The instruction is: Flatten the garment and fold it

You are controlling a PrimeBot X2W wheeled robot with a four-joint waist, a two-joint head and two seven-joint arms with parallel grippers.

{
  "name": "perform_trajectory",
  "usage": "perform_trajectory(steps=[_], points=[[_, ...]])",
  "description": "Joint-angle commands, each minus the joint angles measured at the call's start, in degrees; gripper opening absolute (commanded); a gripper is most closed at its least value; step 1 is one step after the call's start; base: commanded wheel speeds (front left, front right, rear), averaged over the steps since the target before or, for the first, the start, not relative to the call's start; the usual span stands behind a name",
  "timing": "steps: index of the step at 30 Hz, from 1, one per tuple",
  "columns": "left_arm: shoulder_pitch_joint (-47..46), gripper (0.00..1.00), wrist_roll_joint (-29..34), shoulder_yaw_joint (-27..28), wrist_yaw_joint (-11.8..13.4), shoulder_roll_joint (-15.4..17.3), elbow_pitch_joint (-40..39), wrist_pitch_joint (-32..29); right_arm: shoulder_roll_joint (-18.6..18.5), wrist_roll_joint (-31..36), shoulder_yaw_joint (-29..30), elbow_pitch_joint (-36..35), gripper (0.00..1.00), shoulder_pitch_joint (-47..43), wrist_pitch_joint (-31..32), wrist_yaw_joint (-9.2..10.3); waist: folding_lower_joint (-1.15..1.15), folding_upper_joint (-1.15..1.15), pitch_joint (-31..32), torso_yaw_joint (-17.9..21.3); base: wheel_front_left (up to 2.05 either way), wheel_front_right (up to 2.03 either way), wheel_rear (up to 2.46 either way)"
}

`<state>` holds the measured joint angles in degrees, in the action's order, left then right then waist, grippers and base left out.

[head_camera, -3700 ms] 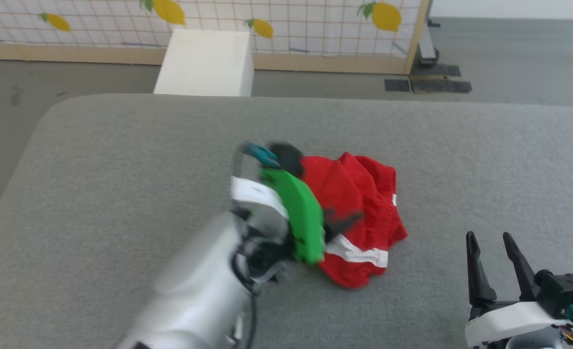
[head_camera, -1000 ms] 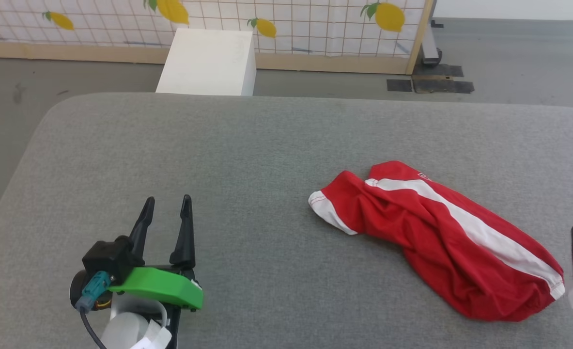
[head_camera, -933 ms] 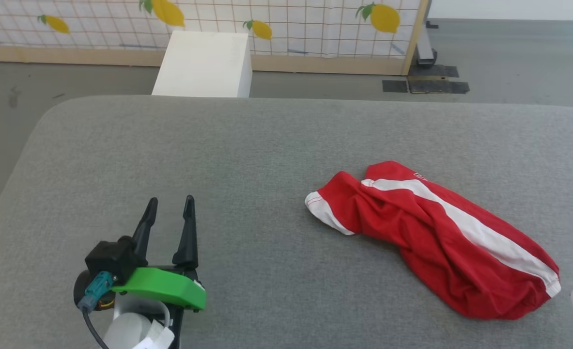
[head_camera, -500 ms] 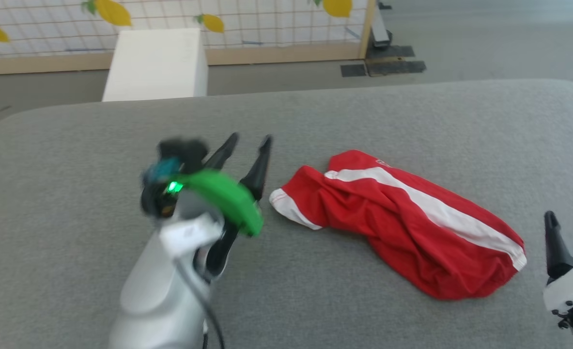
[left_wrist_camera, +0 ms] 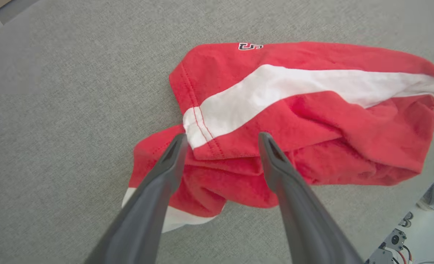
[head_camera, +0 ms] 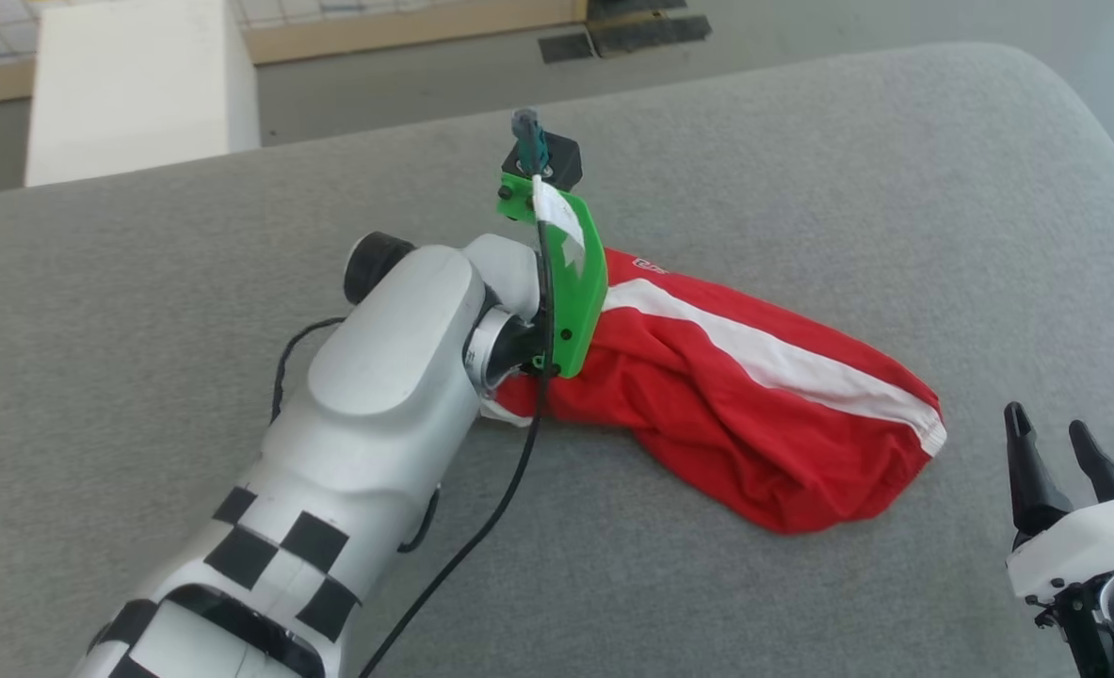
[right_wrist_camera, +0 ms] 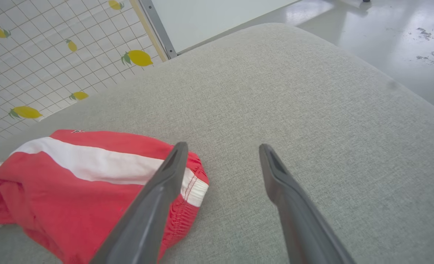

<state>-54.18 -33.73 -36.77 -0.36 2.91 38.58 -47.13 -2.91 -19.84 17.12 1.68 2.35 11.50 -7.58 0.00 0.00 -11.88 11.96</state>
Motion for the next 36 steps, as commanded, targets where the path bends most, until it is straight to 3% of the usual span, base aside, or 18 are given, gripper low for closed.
perform_trajectory(steps=[1, 9, 10, 11, 12, 19, 27, 32, 36], points=[[-0.9, 1.0, 0.2, -0.3, 0.6, 0.5, 1.0, -1.1, 0.0, -0.5, -0.3, 0.4, 1.0, 1.0, -0.7, 0.09, 0.0, 0.0, -2.9, 2.9, 0.0, 0.0, 0.0], [-1.7, 1.0, 0.5, -1.2, 1.0, 1.6, 3.8, -3.4, 0.0, 0.0, -0.4, 1.4, 1.0, 1.8, -1.9, 0.09, 0.0, 0.0, -4.3, 3.0, 0.0, 0.0, 0.0], [-1.7, 0.62, 0.3, -1.2, 0.6, 1.5, 3.5, -2.8, 0.0, 0.1, -0.3, 1.4, 1.0, 1.9, -1.9, 0.09, 0.0, 0.0, -4.4, 2.7, 0.0, 0.0, 0.0], [-1.7, 0.37, 0.0, -1.0, 0.2, 1.5, 3.3, -2.1, 0.0, 0.2, -0.4, 1.4, 1.0, 2.0, -1.9, 0.09, 0.0, 0.0, -4.5, 2.4, 0.0, 0.0, 0.0], [-1.7, 0.0, -0.4, -0.9, -0.2, 1.3, 3.1, -1.4, 0.0, 0.4, -0.4, 1.5, 1.0, 2.1, -1.9, 0.09, 0.0, 0.0, -4.5, 2.1, 0.0, 0.0, 0.0], [-2.2, 0.0, -4.4, 1.6, -1.7, 0.5, 1.2, 3.9, 0.0, 1.2, -0.5, 1.6, 1.0, 2.3, -1.2, 0.09, 0.0, 0.0, -3.3, -0.8, 0.0, 0.0, 0.0], [-3.2, 0.0, -11.4, 9.1, -2.4, 0.4, -3.9, 13.2, 0.0, 3.5, 1.0, 0.4, 1.0, 0.8, 0.6, 0.09, 0.0, 0.0, 0.7, -7.1, 0.0, 0.0, 0.0], [1.1, 0.0, -14.0, 13.5, -1.8, 3.5, -8.7, 17.0, 0.0, 4.0, 1.1, -0.2, 1.0, -0.6, 1.7, 0.09, 0.0, 0.0, 3.7, -11.6, 0.0, 0.0, 0.0], [9.7, 0.0, -15.2, 16.3, 0.7, 7.2, -13.1, 18.4, 0.0, 4.1, 0.8, -0.4, 1.0, -1.8, 2.5, 0.09, 0.0, 0.0, 5.9, -14.7, 0.0, 0.0, 0.0]])
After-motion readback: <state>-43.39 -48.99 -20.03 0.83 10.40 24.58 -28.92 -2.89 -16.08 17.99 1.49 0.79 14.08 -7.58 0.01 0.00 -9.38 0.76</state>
